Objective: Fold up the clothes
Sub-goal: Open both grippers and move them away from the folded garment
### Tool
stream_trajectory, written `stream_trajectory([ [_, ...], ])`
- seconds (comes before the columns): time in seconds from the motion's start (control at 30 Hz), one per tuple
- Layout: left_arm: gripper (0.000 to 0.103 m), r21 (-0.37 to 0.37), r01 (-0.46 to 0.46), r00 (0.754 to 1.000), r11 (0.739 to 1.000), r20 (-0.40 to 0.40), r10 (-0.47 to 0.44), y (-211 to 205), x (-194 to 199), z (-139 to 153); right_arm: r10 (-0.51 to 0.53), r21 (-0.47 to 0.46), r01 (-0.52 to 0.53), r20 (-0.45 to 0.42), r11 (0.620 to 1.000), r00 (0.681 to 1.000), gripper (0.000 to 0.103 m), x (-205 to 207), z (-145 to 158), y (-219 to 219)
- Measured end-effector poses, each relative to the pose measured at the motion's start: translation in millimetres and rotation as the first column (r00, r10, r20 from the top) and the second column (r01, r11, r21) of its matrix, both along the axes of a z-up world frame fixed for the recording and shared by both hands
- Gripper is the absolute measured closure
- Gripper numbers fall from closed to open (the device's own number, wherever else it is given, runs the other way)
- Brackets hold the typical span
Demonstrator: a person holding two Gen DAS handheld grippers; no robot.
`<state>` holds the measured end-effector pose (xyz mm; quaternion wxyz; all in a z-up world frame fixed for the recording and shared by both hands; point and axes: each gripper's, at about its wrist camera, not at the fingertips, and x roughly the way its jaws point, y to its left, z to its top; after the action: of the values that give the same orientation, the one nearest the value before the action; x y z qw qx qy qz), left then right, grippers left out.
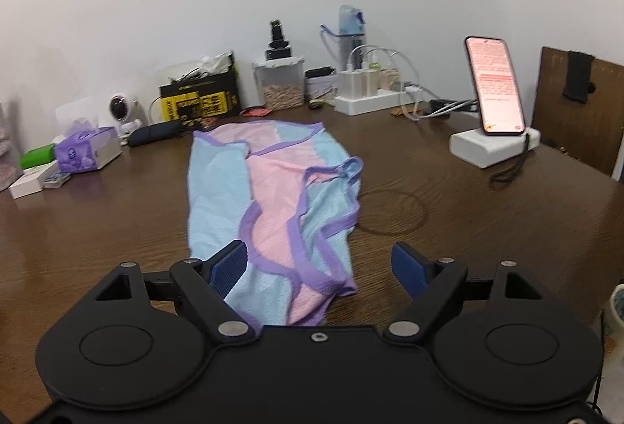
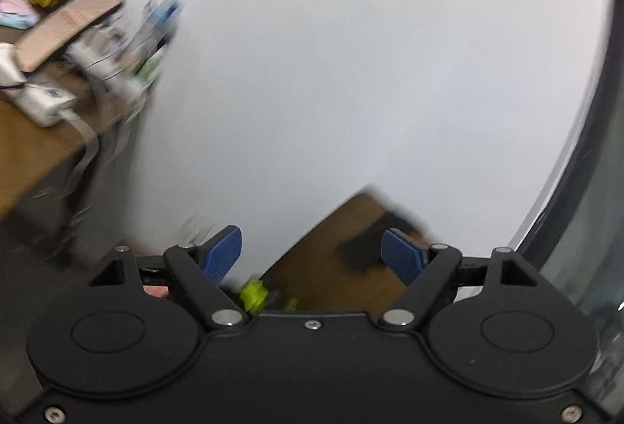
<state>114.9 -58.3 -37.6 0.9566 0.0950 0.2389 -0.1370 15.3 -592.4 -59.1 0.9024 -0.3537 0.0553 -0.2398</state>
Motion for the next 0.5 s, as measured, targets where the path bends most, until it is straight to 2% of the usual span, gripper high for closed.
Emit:
stream_trajectory([
  [0.03,0.023,0.004,-0.01,1.0,1.0,-0.002,0.01,-0.2,0.5,0.0,-0.008,-0.039,0.009,0.032,0.999,0.999,0.019,11.1,-8.5,-1.9],
  [0.13,0.023,0.01,-0.029,1.0,1.0,0.001,0.029,-1.0,0.7,2.5,0.055,0.005,-0.056,0.187,0.998,0.981,0.019,28.7,4.3,13.4],
  [0.17,0.023,0.012,-0.034,0.999,0.999,0.004,0.034,-1.0,0.7,3.6,0.067,0.01,-0.071,0.212,0.997,0.975,0.019,31.2,7.8,15.5],
  [0.2,0.023,0.015,-0.038,0.999,0.999,0.008,0.038,-1.1,0.9,4.3,0.15,0.026,-0.165,0.29,0.986,0.945,0.019,29.2,25.2,33.2],
  [0.23,0.023,0.017,-0.043,0.999,0.999,0.012,0.042,-1.3,1.0,5.0,0.239,0.036,-0.272,0.377,0.962,0.895,0.017,26.6,45.1,53.9],
  [0.27,0.023,0.019,-0.044,0.999,0.999,0.013,0.044,-1.0,1.4,5.0,0.322,0.033,-0.368,0.419,0.929,0.849,0.016,23.9,58.3,68.8],
  [0.3,0.023,0.021,-0.046,0.999,0.999,0.014,0.045,-1.3,2.6,4.9,0.4,0.025,-0.46,0.452,0.888,0.797,0.015,21.1,70.3,82.7],
  [0.33,0.022,0.022,-0.046,0.999,0.999,0.014,0.046,-1.8,3.7,4.4,0.505,-0.013,-0.568,0.475,0.823,0.721,0.012,19.9,83.2,104.5],
  [0.37,0.022,0.022,-0.046,0.999,0.999,0.014,0.046,-2.3,4.9,3.8,0.557,-0.04,-0.616,0.475,0.787,0.681,0.011,21.1,89.1,116.6],
  [0.4,0.022,0.02,-0.045,0.999,0.999,0.014,0.044,-2.7,6.1,2.7,0.667,-0.108,-0.7,0.433,0.706,0.606,0.011,25.5,96.6,147.4],
  [0.43,0.022,0.02,-0.043,0.999,0.999,0.014,0.043,-2.5,6.3,2.3,0.728,-0.146,-0.743,0.39,0.653,0.563,0.011,30.4,99.1,166.5],
  [0.47,0.022,0.015,-0.034,0.999,0.999,0.013,0.034,-2.3,6.3,1.3,0.761,-0.165,-0.765,0.358,0.622,0.541,0.011,35.0,99.4,177.8],
  [0.5,0.022,0.013,-0.029,1.0,1.0,0.013,0.028,-2.0,6.1,0.8,0.808,-0.176,-0.803,0.302,0.57,0.507,0.011,46.3,97.8,197.7],
])
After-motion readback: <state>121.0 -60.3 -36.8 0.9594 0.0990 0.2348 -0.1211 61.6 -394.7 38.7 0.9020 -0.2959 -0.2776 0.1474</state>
